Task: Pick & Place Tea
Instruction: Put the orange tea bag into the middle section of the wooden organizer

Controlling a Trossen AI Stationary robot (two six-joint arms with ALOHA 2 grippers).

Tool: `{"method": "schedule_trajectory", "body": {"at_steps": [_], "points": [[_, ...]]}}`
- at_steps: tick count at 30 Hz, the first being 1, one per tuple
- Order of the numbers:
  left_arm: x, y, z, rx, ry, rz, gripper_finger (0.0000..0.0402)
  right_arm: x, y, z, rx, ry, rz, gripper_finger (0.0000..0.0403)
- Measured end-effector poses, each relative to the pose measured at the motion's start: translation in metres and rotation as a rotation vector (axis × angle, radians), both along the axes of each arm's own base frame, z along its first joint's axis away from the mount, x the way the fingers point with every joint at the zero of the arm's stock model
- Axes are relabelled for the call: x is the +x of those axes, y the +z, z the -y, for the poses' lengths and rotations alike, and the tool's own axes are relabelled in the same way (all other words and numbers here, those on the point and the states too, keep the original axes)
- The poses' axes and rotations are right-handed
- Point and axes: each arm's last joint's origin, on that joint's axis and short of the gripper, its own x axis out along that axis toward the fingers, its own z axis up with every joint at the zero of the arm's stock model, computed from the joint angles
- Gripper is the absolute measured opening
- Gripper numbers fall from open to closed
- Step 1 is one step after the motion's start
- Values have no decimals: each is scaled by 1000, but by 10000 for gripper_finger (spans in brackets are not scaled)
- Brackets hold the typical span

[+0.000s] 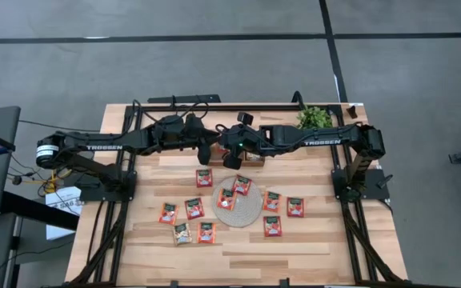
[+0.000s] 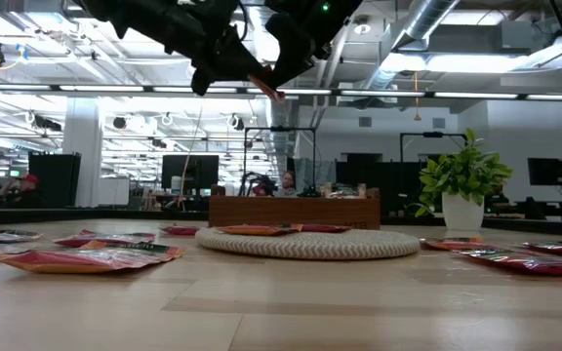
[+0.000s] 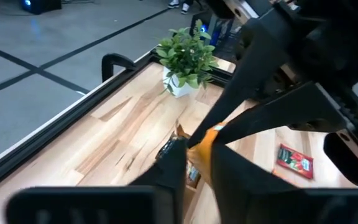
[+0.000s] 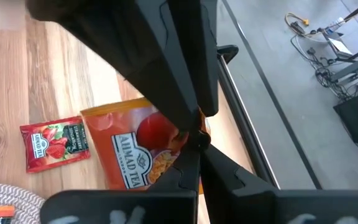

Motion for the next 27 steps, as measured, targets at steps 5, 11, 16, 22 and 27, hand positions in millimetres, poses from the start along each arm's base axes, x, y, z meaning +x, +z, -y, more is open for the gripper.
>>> {"method": "schedule_trajectory", "body": {"at_steps": [5, 11, 16, 22, 27], "points": [[-1, -1, 0, -3, 2, -13, 4, 0, 0, 0, 7, 8, -2, 0], [-2, -3, 0, -3, 27, -41, 0, 0, -1, -1, 12, 20, -5, 1], [-3, -6, -1, -10, 47, -69, 0, -4, 2, -1, -2, 32, -39, 26], [-4, -8, -2, -22, 97, -81, 0, -28, 13, 0, -54, -35, -135, 72], [2, -11, -3, -19, 100, -65, 0, -53, 24, 0, -13, -102, -200, 78]]}}
